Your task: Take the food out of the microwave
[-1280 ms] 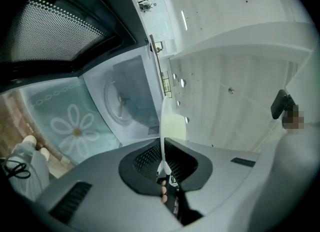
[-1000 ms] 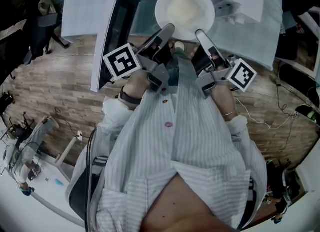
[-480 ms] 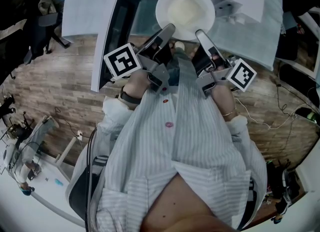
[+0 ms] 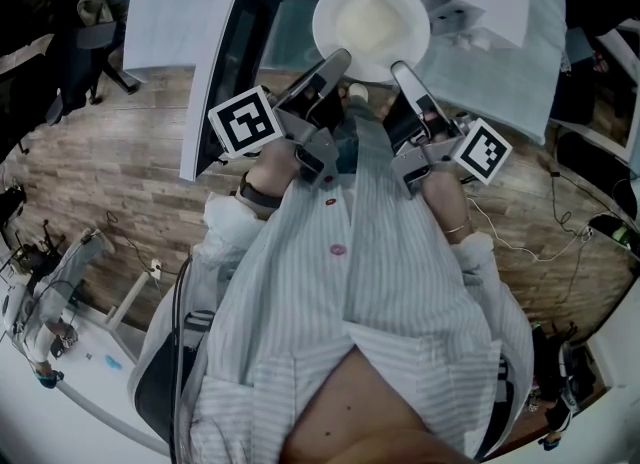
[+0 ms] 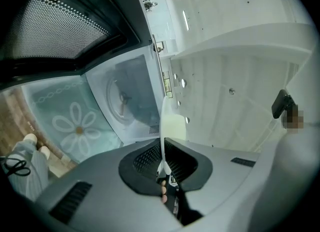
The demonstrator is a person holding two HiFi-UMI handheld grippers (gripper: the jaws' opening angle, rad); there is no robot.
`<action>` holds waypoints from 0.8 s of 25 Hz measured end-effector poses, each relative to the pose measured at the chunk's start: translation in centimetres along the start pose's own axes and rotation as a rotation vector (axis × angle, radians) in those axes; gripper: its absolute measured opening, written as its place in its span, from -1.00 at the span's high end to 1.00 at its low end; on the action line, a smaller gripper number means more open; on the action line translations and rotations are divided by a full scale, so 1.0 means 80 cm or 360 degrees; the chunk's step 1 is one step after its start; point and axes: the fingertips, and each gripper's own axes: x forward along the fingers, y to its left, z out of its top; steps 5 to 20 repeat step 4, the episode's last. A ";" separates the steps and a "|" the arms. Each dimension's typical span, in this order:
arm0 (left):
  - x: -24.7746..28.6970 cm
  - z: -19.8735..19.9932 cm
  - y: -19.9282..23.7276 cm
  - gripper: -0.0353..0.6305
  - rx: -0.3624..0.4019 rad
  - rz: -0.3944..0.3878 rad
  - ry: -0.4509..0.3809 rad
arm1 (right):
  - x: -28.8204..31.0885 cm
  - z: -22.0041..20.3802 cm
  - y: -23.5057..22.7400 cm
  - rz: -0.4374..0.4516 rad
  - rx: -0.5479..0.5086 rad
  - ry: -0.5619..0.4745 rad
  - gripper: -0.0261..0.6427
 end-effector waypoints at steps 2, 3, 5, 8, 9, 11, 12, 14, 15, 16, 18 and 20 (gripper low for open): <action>0.000 0.000 0.001 0.82 -0.0004 0.0006 -0.0005 | 0.000 0.000 -0.001 0.0000 0.0003 0.0003 0.80; -0.001 0.001 0.001 0.82 -0.0002 0.0007 -0.0008 | 0.001 0.000 -0.002 0.0001 0.0005 0.0005 0.80; -0.001 0.002 0.002 0.82 0.0000 0.0008 -0.0011 | 0.001 0.000 -0.002 0.0001 0.0006 0.0008 0.80; -0.001 0.002 0.002 0.82 0.0000 0.0008 -0.0011 | 0.001 0.000 -0.002 0.0001 0.0006 0.0008 0.80; -0.001 0.002 0.002 0.82 0.0000 0.0008 -0.0011 | 0.001 0.000 -0.002 0.0001 0.0006 0.0008 0.80; -0.001 0.002 0.002 0.82 0.0000 0.0008 -0.0011 | 0.001 0.000 -0.002 0.0001 0.0006 0.0008 0.80; -0.001 0.002 0.002 0.82 0.0000 0.0008 -0.0011 | 0.001 0.000 -0.002 0.0001 0.0006 0.0008 0.80; -0.001 0.002 0.002 0.82 0.0000 0.0008 -0.0011 | 0.001 0.000 -0.002 0.0001 0.0006 0.0008 0.80; -0.001 0.002 0.002 0.82 0.0000 0.0008 -0.0011 | 0.001 0.000 -0.002 0.0001 0.0006 0.0008 0.80; -0.001 0.002 0.002 0.82 0.0000 0.0008 -0.0011 | 0.001 0.000 -0.002 0.0001 0.0006 0.0008 0.80; -0.001 0.002 0.002 0.82 0.0000 0.0008 -0.0011 | 0.001 0.000 -0.002 0.0001 0.0006 0.0008 0.80; -0.001 0.002 0.002 0.82 0.0000 0.0008 -0.0011 | 0.001 0.000 -0.002 0.0001 0.0006 0.0008 0.80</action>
